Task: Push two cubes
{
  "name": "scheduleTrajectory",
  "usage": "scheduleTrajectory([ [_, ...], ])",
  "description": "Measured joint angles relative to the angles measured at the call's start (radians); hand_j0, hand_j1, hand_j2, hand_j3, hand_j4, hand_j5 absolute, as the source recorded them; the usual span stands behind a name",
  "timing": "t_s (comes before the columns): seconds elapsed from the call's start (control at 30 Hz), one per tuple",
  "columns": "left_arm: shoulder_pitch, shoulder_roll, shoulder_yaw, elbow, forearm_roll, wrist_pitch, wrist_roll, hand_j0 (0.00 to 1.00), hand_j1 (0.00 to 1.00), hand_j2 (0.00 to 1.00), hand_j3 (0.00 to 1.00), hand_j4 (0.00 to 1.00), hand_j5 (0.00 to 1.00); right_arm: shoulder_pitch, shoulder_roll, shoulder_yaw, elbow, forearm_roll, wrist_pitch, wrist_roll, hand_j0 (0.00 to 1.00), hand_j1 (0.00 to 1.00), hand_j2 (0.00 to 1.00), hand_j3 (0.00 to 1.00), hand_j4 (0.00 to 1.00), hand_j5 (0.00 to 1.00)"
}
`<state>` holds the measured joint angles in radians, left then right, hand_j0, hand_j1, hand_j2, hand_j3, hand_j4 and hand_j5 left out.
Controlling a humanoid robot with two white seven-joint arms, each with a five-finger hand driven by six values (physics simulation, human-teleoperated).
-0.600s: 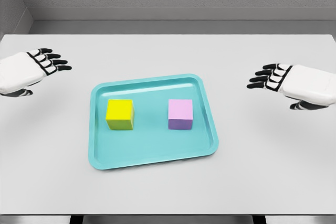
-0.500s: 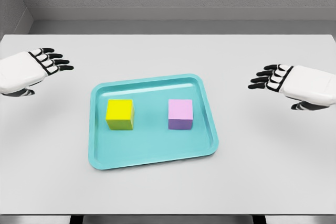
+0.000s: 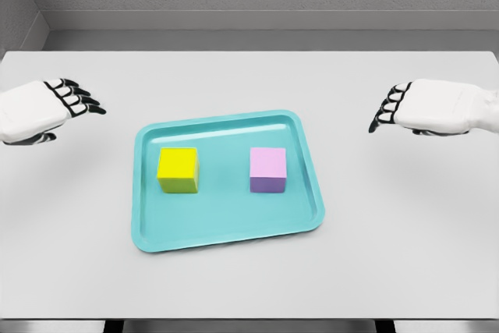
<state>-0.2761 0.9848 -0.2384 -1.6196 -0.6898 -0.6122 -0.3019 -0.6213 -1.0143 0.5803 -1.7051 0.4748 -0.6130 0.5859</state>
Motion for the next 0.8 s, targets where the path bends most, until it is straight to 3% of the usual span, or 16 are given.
scheduleTrajectory([
  [0.07, 0.000, -0.001, -0.014, 0.000, -0.009, 0.000, -0.011, 0.73, 0.73, 0.73, 0.73, 0.73, 0.73, 0.008, 0.055, 0.016, 0.001, 0.031, 0.000, 0.012, 0.53, 0.53, 0.53, 0.53, 0.53, 0.53],
  [0.13, -0.002, -0.003, -0.035, 0.000, -0.016, 0.000, -0.022, 0.74, 0.74, 0.74, 0.74, 0.74, 0.74, 0.011, 0.095, 0.025, 0.002, 0.048, 0.000, 0.019, 0.53, 0.53, 0.53, 0.53, 0.53, 0.53],
  [0.4, 0.040, 0.034, -0.062, -0.066, -0.005, 0.000, -0.042, 0.74, 0.74, 0.74, 0.74, 0.74, 0.74, 0.057, 0.165, 0.032, 0.025, 0.067, -0.001, 0.025, 0.54, 0.54, 0.54, 0.54, 0.54, 0.54],
  [0.8, 0.080, 0.081, -0.067, -0.135, 0.032, 0.000, -0.044, 0.75, 0.75, 0.75, 0.75, 0.75, 0.75, 0.057, 0.287, 0.060, 0.082, 0.101, 0.000, 0.025, 0.54, 0.54, 0.54, 0.54, 0.54, 0.54],
])
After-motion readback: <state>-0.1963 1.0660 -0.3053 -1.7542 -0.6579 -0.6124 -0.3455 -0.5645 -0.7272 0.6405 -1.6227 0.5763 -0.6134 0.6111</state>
